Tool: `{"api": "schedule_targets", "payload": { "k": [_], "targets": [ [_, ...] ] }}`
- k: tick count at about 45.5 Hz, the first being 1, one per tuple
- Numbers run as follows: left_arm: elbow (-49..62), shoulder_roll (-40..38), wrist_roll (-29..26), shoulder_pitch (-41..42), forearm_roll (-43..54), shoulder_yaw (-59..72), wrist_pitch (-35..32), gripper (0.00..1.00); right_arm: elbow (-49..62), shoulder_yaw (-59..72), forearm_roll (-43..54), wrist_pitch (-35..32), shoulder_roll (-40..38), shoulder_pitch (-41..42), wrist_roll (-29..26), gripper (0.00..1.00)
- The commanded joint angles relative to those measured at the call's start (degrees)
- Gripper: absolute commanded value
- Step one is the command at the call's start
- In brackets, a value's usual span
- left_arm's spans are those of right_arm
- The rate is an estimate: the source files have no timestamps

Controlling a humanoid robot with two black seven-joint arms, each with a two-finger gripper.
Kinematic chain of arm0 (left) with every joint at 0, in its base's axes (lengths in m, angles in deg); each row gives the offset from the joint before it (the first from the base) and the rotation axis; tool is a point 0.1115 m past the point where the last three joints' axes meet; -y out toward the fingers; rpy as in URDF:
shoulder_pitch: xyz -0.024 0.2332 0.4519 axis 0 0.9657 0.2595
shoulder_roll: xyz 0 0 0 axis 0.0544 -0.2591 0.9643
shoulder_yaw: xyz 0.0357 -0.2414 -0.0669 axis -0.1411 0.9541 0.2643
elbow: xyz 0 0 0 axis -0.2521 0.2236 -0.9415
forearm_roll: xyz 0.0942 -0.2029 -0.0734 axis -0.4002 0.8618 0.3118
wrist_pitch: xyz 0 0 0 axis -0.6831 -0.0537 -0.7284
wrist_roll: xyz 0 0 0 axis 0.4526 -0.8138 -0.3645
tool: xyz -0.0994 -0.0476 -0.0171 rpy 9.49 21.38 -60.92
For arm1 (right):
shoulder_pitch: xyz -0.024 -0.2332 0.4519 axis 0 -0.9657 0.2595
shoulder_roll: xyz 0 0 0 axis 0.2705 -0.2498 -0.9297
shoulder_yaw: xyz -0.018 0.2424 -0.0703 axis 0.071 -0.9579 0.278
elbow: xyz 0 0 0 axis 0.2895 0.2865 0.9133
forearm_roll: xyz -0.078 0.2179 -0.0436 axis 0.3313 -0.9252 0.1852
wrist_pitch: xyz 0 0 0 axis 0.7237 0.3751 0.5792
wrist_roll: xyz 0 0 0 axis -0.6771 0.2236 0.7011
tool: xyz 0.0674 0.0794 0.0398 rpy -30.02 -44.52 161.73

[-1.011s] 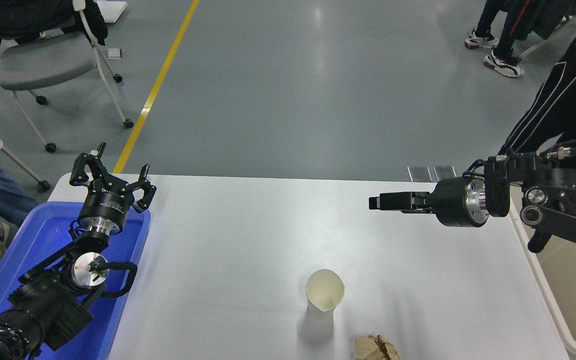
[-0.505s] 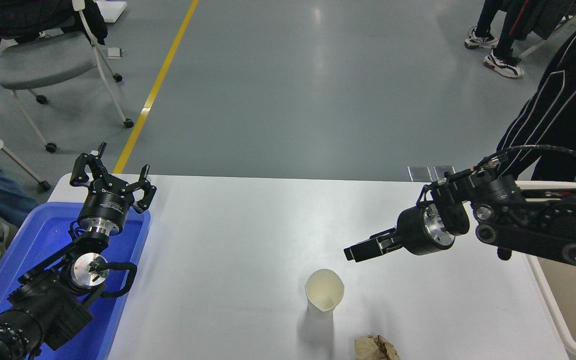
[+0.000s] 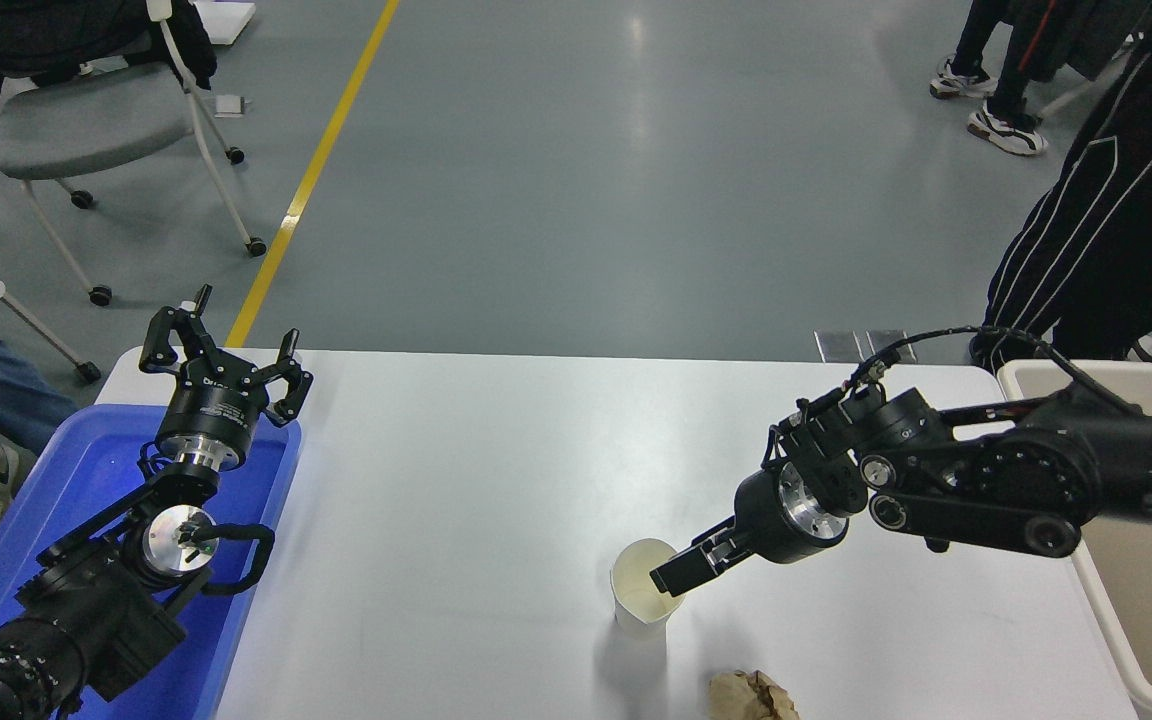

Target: Dispose of the paper cup in the dustbin

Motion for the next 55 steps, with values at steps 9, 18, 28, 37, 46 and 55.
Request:
{"api": "schedule_targets", "payload": {
  "k": [9, 18, 28, 37, 46, 55],
  "targets": [
    [0.0, 0.0, -0.01, 0.0, -0.01, -0.01, 0.0, 1.0, 5.33, 0.7, 0.24, 0.19, 3.37, -2.04, -0.35, 0.98],
    [0.0, 0.0, -0.01, 0.0, -0.01, -0.01, 0.0, 1.0, 6.48, 0.78, 0.42, 0.28, 3.37, -2.92, -0.09, 0.89],
    [0.0, 0.0, -0.01, 0.0, -0.01, -0.01, 0.0, 1.0, 6.57, 1.49, 0.33, 0.1, 3.45, -3.01, -0.09, 0.57],
    [0.0, 0.0, -0.01, 0.0, -0.01, -0.01, 0.0, 1.0, 6.57, 1.49, 0.33, 0.19, 3.63, -2.48, 0.0, 0.17],
    [0.0, 0.0, -0.01, 0.0, -0.01, -0.01, 0.0, 1.0, 6.39, 1.66, 0.24, -0.16, 4.68, -2.3, 0.26, 0.0],
    [0.0, 0.0, -0.01, 0.0, -0.01, -0.01, 0.0, 1.0, 6.3, 1.84, -0.29, -0.16, 4.68, -1.78, 0.26, 0.0]
  ]
}}
